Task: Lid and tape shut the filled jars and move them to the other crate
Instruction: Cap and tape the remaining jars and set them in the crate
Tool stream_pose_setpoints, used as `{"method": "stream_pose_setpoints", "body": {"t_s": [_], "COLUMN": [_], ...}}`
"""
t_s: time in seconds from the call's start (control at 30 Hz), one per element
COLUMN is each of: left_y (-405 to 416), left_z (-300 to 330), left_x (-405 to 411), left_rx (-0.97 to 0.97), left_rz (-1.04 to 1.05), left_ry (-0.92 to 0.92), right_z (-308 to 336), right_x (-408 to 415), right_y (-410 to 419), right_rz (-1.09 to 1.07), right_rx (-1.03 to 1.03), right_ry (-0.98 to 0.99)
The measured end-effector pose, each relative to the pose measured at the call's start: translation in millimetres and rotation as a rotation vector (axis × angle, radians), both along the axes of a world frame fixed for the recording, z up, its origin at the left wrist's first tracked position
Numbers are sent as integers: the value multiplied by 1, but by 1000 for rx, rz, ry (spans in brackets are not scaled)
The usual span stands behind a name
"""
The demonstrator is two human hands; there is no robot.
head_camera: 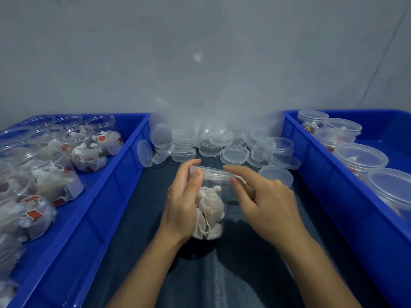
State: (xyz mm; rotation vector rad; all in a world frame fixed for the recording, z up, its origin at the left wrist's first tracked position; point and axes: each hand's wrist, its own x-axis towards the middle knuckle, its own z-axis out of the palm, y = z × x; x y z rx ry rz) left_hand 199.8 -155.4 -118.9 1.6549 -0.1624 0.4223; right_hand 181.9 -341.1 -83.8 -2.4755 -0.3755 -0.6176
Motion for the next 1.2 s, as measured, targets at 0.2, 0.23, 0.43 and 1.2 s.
{"method": "stream_pose_setpoints", "body": {"t_s": [0.2,0.23,0.43,1.2], "left_y": [0,-2,-10,-4], "left_z": [2,4,17,14], "left_x": [-3,-4,-16,-11], "left_rx": [47,104,247,188], "left_rz": [-7,19,300,187], "left_ry": [34,18,-58,-19], "right_z": [-5,-5,-3,0], "right_x": [1,0,-5,1], "right_y": [6,7,13,2], "right_rz": [-19,-22,-39,23], "right_rx": [12,17,37,18], "right_ry": [-44,-47,-46,58]}}
